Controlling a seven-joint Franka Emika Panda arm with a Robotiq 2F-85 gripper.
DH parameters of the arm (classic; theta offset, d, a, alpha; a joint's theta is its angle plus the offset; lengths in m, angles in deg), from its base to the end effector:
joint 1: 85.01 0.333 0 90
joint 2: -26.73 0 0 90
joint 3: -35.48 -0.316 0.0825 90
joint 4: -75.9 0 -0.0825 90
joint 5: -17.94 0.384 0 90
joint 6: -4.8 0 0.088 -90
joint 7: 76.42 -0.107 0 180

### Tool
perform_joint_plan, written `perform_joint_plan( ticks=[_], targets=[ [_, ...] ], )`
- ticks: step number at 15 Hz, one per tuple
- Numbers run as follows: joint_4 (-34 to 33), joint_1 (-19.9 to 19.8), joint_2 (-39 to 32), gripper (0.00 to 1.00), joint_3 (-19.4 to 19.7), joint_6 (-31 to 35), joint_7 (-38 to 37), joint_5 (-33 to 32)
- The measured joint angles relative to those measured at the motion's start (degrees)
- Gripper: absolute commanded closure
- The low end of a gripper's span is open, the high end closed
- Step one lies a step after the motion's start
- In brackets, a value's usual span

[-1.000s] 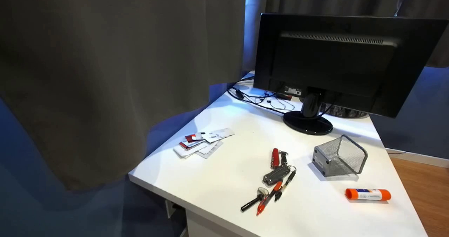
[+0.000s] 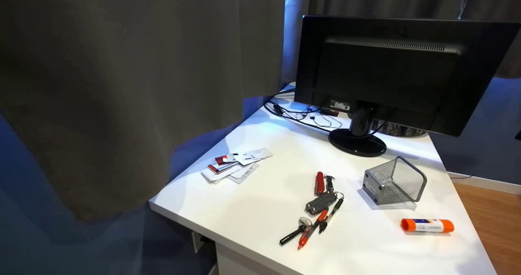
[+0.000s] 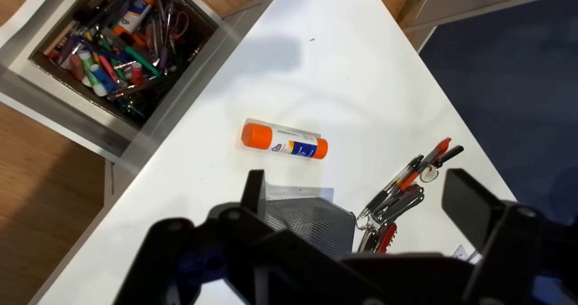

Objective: Turn the grey basket over and then put the orange glue stick in an upright position

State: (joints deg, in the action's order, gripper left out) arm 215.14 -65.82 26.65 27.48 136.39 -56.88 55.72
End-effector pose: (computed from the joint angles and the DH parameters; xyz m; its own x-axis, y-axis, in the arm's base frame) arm 0.4138 0.2275 0.2965 0.9347 0.3465 -0.0787 0.2764 -0.8482 -0.4518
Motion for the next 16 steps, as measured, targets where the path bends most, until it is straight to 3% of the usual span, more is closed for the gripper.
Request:
perform_joint_plan(
  ticks=[5, 11, 16],
  targets=[
    [-0.52, -1.5, -2.2, 0.0, -1.61, 1.84, 2.25, 1.88],
    [-5.84, -3.31, -12.18, 0.0, -5.09, 13.98, 9.63, 7.21],
    [-12.34, -7.68, -20.89, 0.0, -8.74, 15.37, 14.4, 10.47]
  ],
)
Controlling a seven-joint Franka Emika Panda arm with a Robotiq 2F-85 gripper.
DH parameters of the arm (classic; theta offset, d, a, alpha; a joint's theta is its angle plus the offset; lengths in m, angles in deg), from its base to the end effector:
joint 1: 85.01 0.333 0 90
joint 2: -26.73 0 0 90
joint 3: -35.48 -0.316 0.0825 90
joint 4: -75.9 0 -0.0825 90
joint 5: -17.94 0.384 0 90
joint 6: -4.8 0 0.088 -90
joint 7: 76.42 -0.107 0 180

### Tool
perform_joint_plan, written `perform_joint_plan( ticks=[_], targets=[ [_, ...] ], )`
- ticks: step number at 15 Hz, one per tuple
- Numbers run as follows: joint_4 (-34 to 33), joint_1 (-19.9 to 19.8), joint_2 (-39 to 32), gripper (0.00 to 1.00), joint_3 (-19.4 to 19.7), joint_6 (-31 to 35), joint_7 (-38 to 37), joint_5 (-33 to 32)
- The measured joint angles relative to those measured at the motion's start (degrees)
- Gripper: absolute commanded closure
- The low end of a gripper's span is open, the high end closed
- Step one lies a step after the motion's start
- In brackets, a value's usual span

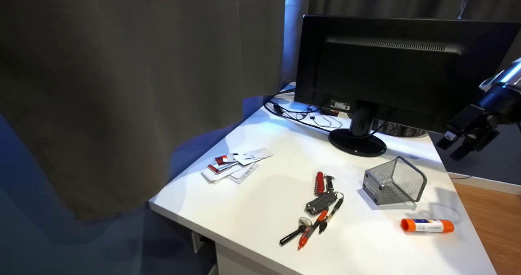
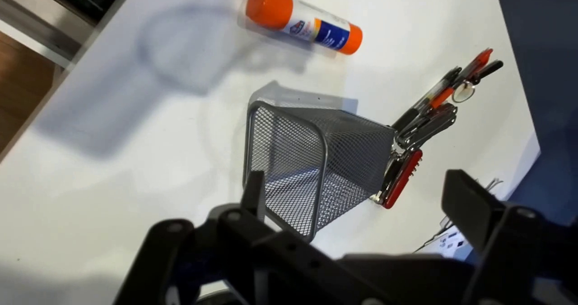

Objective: Turn the grey basket over and then put the orange glue stick in an upright position

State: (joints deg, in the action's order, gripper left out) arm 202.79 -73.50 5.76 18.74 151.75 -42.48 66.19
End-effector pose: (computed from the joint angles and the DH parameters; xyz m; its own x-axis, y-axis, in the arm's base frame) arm 0.4870 0.2512 0.2134 0.9469 0.3107 0.0832 0.3079 -0.8010 -0.5134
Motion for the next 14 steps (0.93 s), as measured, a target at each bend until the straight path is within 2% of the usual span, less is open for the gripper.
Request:
perform_joint_plan(
  ticks=[4, 8, 9, 10, 12, 14],
  targets=[
    [-4.92, -3.11, -6.39, 0.0, -2.63, -1.04, 4.35, 3.15],
    [-9.04, -4.11, -12.11, 0.0, -3.54, -3.91, 6.08, 3.72],
    [-9.99, -4.24, -13.34, 0.06, -3.59, -4.53, 6.36, 3.74],
    [-10.87, -4.45, -14.43, 0.28, -3.72, -5.11, 6.78, 3.8],
    [-12.61, -4.9, -16.27, 0.32, -3.98, -6.25, 7.51, 3.87],
    [-14.09, -5.24, -17.7, 0.45, -4.21, -7.2, 8.04, 3.96]
  ],
)
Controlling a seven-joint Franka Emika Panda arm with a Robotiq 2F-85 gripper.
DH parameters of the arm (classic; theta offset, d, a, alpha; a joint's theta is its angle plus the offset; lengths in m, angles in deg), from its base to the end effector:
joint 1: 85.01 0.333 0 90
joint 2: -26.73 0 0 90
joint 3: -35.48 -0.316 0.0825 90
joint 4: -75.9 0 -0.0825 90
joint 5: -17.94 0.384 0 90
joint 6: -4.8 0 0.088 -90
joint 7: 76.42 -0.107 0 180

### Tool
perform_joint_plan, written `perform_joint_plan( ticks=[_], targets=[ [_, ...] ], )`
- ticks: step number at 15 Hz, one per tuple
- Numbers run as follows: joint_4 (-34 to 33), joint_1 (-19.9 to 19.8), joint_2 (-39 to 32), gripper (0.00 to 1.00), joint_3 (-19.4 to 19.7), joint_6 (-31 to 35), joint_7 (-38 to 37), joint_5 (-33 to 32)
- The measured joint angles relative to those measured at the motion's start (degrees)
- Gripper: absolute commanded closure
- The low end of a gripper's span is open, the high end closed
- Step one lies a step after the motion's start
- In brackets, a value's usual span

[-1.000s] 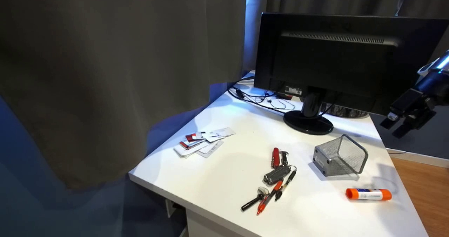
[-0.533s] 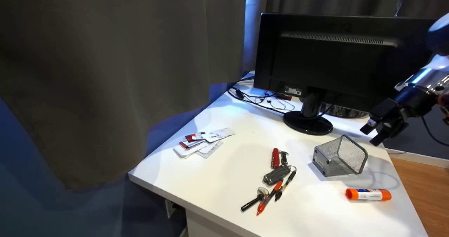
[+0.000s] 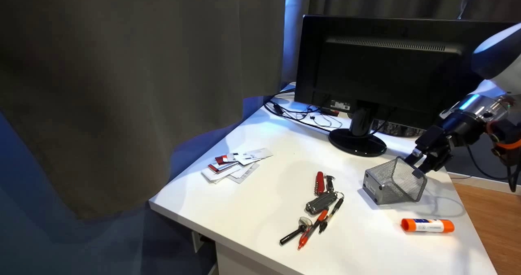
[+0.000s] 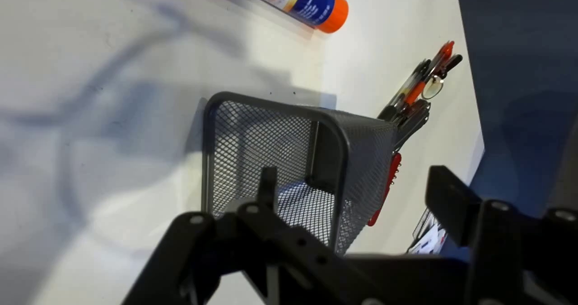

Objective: Turn the grey basket over and then put the orange glue stick in an upright position

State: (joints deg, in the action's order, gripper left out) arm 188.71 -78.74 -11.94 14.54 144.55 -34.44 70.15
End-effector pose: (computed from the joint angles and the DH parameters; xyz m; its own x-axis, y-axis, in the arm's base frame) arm 0.5249 0.2733 0.1328 0.9372 0.3481 0.0200 0.2647 -0.6730 -0.6906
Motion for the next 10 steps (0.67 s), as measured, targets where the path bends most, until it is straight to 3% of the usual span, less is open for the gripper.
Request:
perform_joint_plan(
  ticks=[7, 10],
  targets=[
    [-2.91, -0.85, -2.53, 0.95, -0.32, -4.48, 3.33, 1.08],
    [-3.63, -0.92, -2.74, 1.0, -0.34, -6.14, 4.41, 1.08]
  ],
)
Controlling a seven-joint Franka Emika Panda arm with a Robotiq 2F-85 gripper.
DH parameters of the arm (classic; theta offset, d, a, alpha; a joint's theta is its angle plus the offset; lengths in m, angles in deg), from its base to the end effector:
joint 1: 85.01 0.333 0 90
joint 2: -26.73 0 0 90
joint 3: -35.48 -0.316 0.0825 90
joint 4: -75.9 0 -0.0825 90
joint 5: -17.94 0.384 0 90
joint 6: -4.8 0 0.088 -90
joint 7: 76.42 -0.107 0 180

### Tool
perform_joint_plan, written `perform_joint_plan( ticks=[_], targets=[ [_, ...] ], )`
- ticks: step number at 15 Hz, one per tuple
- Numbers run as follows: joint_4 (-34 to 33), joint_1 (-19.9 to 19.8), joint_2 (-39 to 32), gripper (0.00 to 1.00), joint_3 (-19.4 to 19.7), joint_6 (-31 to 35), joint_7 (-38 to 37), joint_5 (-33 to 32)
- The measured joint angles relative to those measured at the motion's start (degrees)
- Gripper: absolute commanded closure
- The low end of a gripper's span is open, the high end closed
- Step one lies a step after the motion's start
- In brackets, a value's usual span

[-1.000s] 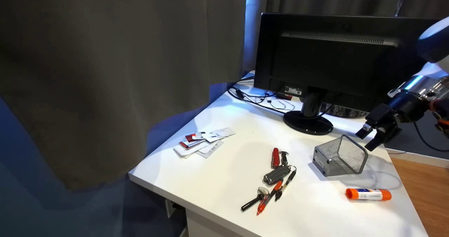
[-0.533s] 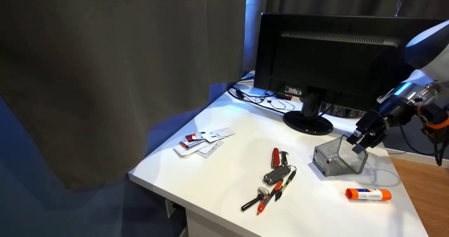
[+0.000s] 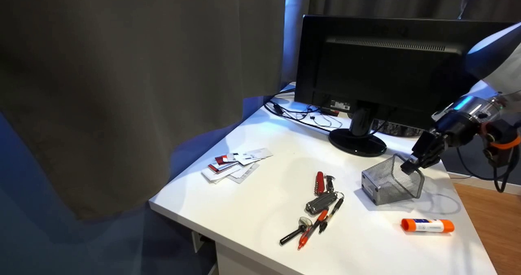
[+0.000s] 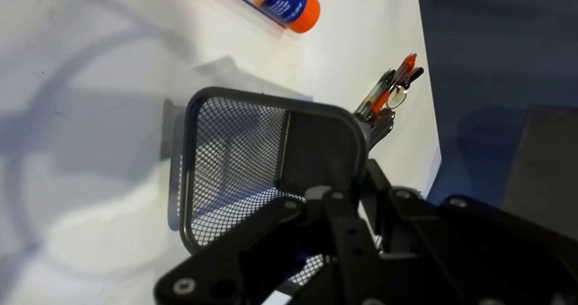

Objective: Turn the grey basket over and then put the orange glue stick in an upright position

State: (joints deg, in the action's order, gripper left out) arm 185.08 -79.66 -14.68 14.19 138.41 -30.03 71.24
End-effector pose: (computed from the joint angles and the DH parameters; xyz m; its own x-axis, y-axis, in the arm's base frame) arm 0.5319 0.2808 0.1270 0.9118 0.4090 0.0361 0.2915 -0.5831 -0.7583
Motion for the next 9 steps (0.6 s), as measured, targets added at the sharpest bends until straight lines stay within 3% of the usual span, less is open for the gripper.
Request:
perform_joint_plan(
  ticks=[6, 9],
  targets=[
    [-1.76, 0.96, 0.77, 0.98, -0.16, -1.62, 0.35, -0.28],
    [-1.82, 3.99, 2.95, 0.98, 0.83, -0.92, -2.05, -3.72]
  ],
)
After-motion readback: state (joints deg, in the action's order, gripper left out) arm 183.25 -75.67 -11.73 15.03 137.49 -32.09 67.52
